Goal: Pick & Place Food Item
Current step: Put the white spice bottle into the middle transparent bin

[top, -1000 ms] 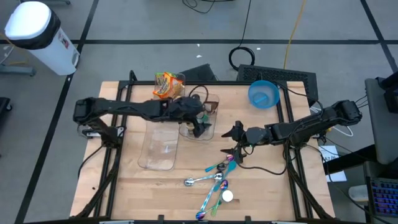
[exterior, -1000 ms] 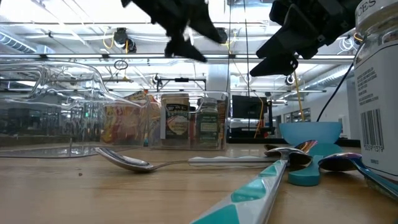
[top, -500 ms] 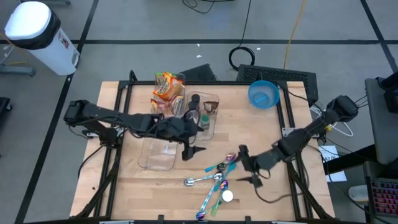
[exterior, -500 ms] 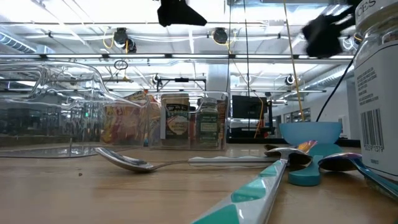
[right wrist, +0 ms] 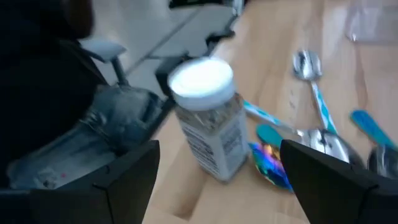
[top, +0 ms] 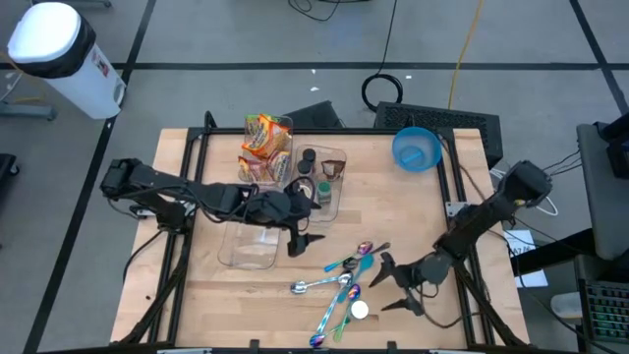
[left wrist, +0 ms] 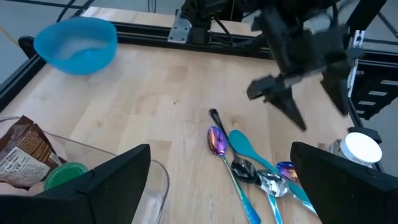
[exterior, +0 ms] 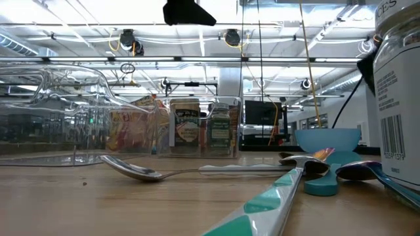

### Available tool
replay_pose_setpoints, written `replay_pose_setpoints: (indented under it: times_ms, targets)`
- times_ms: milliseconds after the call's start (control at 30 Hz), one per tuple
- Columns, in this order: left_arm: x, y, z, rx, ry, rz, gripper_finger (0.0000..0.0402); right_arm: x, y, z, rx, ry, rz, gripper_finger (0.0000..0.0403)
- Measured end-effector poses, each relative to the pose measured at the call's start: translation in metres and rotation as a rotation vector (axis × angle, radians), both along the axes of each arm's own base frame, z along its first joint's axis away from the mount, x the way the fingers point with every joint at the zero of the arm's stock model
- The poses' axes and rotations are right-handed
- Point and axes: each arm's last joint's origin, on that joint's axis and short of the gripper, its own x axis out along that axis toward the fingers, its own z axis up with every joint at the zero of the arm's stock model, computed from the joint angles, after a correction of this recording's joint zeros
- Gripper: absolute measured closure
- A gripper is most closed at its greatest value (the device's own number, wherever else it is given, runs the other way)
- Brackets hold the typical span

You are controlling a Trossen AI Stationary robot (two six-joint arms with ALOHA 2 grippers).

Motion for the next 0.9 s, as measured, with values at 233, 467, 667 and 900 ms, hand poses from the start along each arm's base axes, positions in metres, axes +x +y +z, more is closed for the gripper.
replay_pose_setpoints:
  times_ms: [233, 467, 667, 900]
  targets:
    - [0.0, 0.001, 0.0, 0.0, -0.001, 0.006, 0.0007, 0.03, 0.026, -0.019, -0.035, 0.069, -0.015, 0.008]
    - [0.0, 0.001, 0.0, -0.009, -0.001, 0.011, 0.0007, 0.054, 0.048, -0.031, -0.053, 0.081, 0.009, 0.008]
    - [0.0, 0.001, 0.0, -0.012, 0.0, 0.012, 0.0007, 0.059, 0.044, -0.039, -0.088, 0.093, -0.009, 0.0081]
    - [0.0, 0.001, 0.0, -0.011, 0.0, 0.012, 0.0007, 0.06, 0.043, -0.039, -0.125, 0.073, 0.002, 0.014]
